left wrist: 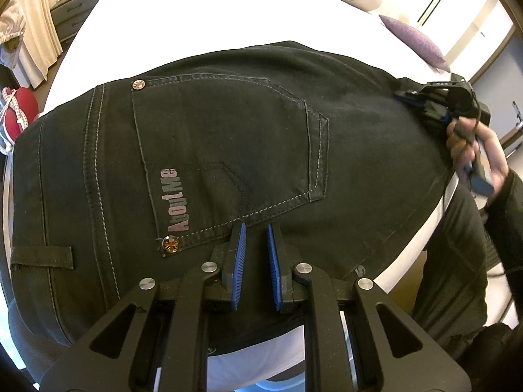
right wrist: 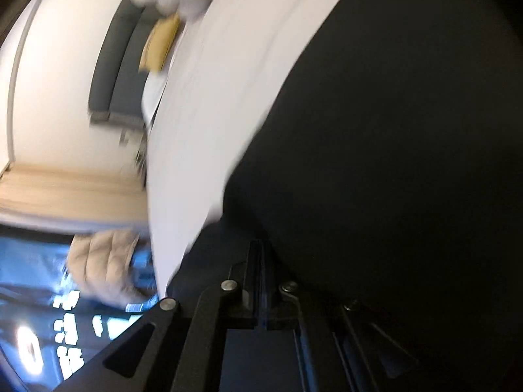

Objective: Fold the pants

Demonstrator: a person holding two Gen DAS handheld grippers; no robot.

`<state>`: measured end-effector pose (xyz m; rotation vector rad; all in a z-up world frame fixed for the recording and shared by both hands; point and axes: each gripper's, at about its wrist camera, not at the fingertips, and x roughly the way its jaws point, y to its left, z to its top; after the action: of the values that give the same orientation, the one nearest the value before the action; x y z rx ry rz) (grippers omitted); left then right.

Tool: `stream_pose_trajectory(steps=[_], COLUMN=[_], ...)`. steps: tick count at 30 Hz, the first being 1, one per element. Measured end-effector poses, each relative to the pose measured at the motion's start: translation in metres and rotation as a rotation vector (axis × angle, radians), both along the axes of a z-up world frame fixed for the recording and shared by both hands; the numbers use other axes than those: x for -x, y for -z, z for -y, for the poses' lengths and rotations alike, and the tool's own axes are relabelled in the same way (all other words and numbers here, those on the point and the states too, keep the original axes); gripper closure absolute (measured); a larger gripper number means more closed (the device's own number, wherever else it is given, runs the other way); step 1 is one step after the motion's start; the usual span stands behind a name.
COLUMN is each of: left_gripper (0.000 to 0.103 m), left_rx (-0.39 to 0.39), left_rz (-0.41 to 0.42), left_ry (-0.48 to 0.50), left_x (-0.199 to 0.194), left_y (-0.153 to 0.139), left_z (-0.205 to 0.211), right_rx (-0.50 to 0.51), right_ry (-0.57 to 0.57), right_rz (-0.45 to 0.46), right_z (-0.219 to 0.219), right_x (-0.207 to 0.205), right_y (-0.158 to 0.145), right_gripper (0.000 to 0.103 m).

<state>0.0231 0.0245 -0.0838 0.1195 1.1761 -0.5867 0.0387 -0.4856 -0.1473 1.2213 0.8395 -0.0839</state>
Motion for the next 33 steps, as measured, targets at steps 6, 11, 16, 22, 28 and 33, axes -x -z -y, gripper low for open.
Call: stream_pose_trajectory(steps=[6, 11, 16, 22, 28, 33], left_gripper=[0.090, 0.090, 0.090, 0.089, 0.089, 0.089], left_rx=[-0.022, -0.023, -0.017, -0.011, 0.154, 0.125], left_rz=[0.010, 0.010, 0.007, 0.029, 0.024, 0.007], left_ry=[-0.007, -0.009, -0.020, -0.009, 0.116, 0.190], left_x=[0.003, 0.005, 0.005, 0.007, -0.021, -0.066], left_y=[0.002, 0.002, 0.004, -0.026, -0.048, -0.014], left_z=[0.008, 0.011, 0.012, 0.019, 0.089, 0.164], right_rx=[0.078, 0.139, 0.178, 0.036, 0.015, -0.012], right_ry=[0.237, 0.472, 0.299, -0.018, -0.029, -0.022], right_rz=[-0.040, -0.094, 0.022, 0.045, 0.023, 0.020], right_z=[0.107, 0.172, 0.124, -0.010, -0.046, -0.045], right_x=[0.031, 0.075, 0.094, 0.104, 0.100, 0.072], right_y=[-0.006, -0.028, -0.064, -0.026, 0.004, 0.006], right_gripper=[0.103, 0.103, 0.100, 0.099, 0.103, 0.103])
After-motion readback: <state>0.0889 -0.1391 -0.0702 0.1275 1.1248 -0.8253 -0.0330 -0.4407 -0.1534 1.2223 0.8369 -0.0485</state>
